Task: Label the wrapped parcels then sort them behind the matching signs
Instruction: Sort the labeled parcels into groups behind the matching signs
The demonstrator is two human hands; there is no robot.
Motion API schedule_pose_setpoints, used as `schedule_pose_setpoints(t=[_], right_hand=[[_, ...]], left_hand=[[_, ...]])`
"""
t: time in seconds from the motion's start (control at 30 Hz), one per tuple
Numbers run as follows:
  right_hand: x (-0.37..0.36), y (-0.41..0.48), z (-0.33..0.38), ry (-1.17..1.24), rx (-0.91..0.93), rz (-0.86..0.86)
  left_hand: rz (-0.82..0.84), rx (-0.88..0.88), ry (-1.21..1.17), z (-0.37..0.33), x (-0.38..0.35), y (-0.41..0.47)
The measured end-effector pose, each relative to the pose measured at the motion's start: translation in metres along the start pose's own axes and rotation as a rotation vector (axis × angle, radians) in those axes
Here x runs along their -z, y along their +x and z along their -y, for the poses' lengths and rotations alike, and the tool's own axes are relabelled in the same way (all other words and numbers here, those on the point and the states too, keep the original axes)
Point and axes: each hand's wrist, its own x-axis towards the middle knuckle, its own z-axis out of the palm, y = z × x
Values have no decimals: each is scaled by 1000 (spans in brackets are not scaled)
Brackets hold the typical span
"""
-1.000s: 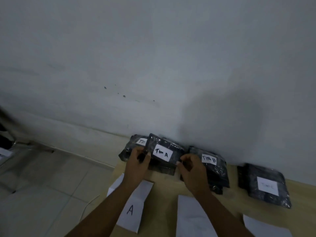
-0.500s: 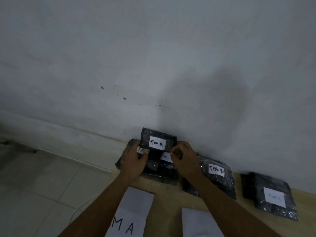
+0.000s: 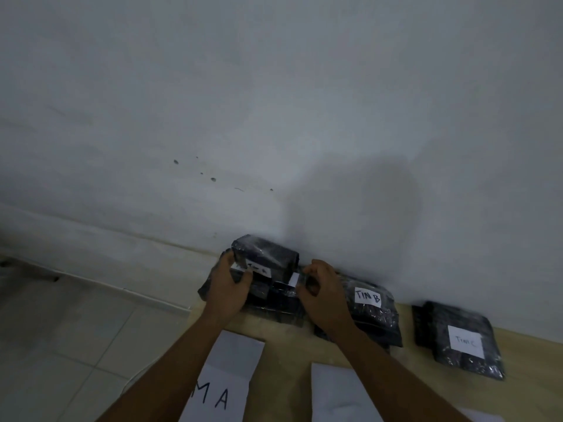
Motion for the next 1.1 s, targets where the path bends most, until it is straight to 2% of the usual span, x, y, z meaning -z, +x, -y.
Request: schedule_pose_setpoints(t=[0.2, 0.3, 0.47, 0.7, 0.9, 1.0, 1.1], right_hand=[[2, -15, 0, 58, -52, 69], [-1, -22, 0, 77, -86, 104], [3, -35, 3, 102, -125, 152], [33, -48, 1, 59, -148, 109], [56, -60, -5, 56, -156, 79], [61, -71, -8, 106, -183, 78], [69, -85, -10, 161, -235, 67]], left_hand=[[-70, 101, -18, -5, -1, -15], [-52, 140, -33, 1, -1, -20], [107, 164, -5, 1, -13, -23], [301, 184, 37, -5, -40, -20], [233, 192, 8, -11, -43, -33], [188, 116, -6, -22, -45, -51], [219, 62, 8, -28, -54, -76]])
